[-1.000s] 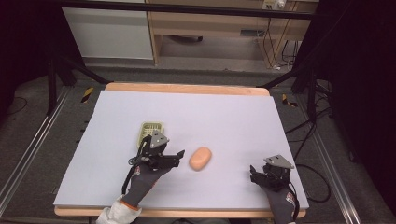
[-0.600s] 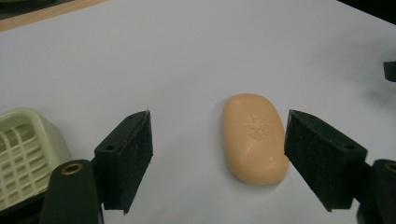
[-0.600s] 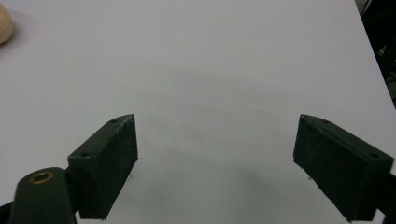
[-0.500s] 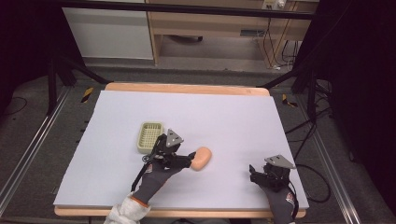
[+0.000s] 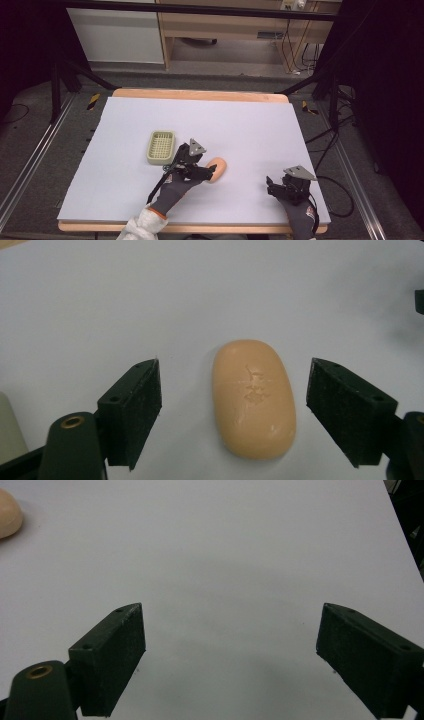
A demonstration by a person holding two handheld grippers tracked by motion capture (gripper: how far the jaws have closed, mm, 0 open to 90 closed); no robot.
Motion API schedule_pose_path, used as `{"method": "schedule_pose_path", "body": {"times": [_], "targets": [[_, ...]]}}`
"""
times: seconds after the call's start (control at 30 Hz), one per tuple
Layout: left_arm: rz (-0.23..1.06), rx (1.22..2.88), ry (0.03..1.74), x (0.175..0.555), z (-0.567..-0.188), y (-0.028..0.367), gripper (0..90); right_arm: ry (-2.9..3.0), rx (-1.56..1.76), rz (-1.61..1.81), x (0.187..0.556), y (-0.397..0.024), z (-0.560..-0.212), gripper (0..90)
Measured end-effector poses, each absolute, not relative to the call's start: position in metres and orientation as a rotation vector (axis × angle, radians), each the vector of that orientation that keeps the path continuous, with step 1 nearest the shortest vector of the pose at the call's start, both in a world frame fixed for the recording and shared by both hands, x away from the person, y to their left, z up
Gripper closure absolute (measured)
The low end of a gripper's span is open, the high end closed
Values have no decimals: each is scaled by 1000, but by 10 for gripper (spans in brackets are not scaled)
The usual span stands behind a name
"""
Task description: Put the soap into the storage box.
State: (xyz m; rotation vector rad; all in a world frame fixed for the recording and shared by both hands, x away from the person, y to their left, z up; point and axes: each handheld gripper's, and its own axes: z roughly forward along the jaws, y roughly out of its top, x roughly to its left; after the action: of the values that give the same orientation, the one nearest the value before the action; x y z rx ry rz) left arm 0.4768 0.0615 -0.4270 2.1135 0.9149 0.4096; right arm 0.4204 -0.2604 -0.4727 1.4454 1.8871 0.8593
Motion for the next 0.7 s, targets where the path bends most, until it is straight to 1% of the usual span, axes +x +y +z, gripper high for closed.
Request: {"method": "schedule_pose_path", "body": {"times": [0.7], "targets": [[359,2192,913,488,-444,39,206,1879,1457,877,420,-261,-472,124]]}}
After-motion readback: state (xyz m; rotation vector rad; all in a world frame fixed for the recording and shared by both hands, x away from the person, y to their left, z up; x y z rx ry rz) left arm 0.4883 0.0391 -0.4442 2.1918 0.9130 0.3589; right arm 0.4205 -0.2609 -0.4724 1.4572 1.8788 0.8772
